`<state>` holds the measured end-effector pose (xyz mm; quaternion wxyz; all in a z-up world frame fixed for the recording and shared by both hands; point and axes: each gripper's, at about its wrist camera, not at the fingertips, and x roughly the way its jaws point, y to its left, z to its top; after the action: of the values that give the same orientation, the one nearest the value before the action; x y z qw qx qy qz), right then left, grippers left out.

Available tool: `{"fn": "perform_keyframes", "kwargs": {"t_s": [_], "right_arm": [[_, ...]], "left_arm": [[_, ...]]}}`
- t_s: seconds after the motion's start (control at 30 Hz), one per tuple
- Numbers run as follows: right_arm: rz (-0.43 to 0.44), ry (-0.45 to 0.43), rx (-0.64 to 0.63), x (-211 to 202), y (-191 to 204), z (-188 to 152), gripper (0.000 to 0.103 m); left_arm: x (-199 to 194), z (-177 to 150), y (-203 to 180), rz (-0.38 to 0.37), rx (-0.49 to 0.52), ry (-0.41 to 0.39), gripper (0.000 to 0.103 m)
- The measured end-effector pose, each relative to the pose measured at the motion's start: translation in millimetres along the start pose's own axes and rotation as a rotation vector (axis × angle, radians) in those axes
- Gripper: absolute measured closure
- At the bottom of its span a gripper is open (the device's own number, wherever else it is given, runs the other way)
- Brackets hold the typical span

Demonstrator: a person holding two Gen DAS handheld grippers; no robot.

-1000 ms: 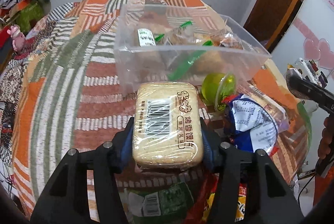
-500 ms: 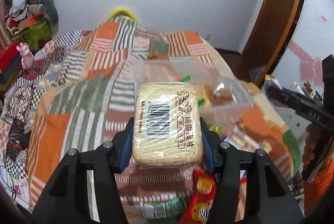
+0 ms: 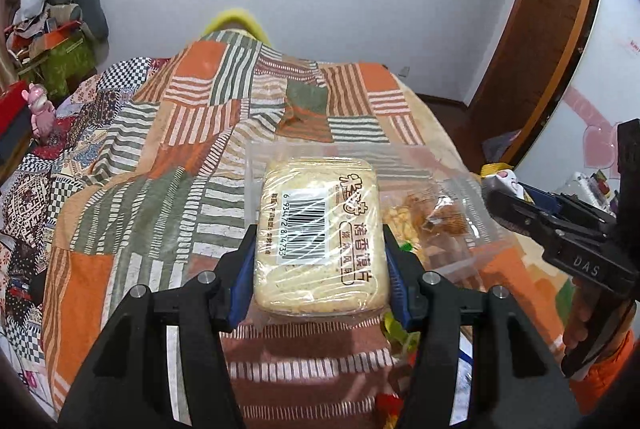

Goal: Organize snacks
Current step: 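Place the biscuit block into the box with the left tool while the right tool drops the chip bag in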

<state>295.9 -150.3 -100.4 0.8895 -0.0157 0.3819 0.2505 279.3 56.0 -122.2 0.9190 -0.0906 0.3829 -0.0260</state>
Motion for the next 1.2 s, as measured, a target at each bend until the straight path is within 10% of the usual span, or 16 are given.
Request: {"fn": "perform_keyframes", "kwargs": {"t_s": [0.77,1.2], "right_arm": [[-0.003,0.105,-0.007,10.6,-1.7,-10.2,0.053],[-0.005,0.049,-0.008,-56.6,-4.1,-38.2,0.043]], "left_arm": [[24.8,-6.8,-7.3,0.009,0.033,0.055,0.045],[-41.5,-50.3,-35.1,-0.010,0.109,0.056,0.016]]}}
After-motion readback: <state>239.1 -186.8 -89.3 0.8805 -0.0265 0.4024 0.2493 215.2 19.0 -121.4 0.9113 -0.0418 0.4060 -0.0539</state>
